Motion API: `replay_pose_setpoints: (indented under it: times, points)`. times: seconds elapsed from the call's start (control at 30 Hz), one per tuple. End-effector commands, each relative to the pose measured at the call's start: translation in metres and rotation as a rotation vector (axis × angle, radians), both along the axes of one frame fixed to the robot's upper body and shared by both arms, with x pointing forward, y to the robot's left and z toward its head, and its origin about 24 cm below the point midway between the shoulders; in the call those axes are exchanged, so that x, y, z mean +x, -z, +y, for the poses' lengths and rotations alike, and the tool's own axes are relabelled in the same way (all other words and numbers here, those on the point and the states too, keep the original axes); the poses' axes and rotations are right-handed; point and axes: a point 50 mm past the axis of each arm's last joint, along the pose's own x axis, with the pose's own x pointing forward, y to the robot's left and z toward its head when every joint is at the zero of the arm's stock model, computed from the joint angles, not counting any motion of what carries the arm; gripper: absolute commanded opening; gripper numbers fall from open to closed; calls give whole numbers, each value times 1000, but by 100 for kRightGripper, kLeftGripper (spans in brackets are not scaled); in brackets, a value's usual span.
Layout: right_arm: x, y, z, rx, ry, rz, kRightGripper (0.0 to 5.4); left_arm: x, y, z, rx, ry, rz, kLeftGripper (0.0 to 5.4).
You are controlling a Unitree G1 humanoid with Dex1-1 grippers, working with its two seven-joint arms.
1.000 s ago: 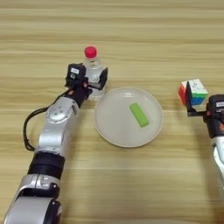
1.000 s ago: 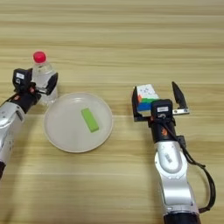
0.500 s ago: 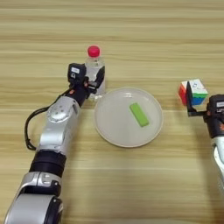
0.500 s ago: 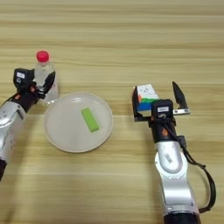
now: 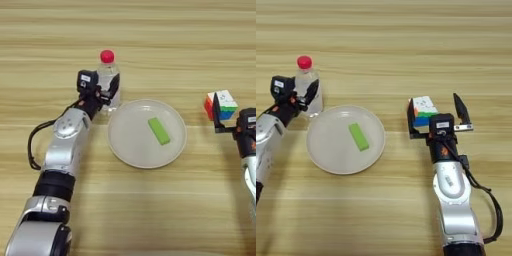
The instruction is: Move the objects on the table
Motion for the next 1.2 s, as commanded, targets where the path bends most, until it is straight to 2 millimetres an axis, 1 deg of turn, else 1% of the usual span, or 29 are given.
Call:
replay_pose_setpoints:
  times: [0.03, 0.23, 0.33, 0.47, 0.63, 0.87, 1.03, 1.2]
  points:
    - [0, -3, 0, 1, 5, -16, 540, 1, -28, -1, -21, 17, -98, 295]
    - [0, -2, 1, 0, 4, -15, 540, -6, -44, -8, -37, 50, -139, 295]
    - [1, -2, 1, -1, 3, -15, 540, -17, -53, -17, -60, 114, -148, 295]
    - [1, -2, 2, 0, 3, -16, 540, -34, -57, -24, -63, 174, -134, 291]
    - [1, -3, 3, 0, 2, -17, 540, -49, -53, -27, -65, 205, -105, 291]
    - [1, -3, 3, -1, 1, -19, 540, -69, -39, -28, -74, 224, -47, 290]
    - [2, -4, 2, -2, 0, -20, 540, -79, -30, -27, -84, 220, -15, 289]
    - [2, -4, 2, -3, 0, -21, 540, -85, -22, -29, -100, 221, 19, 289]
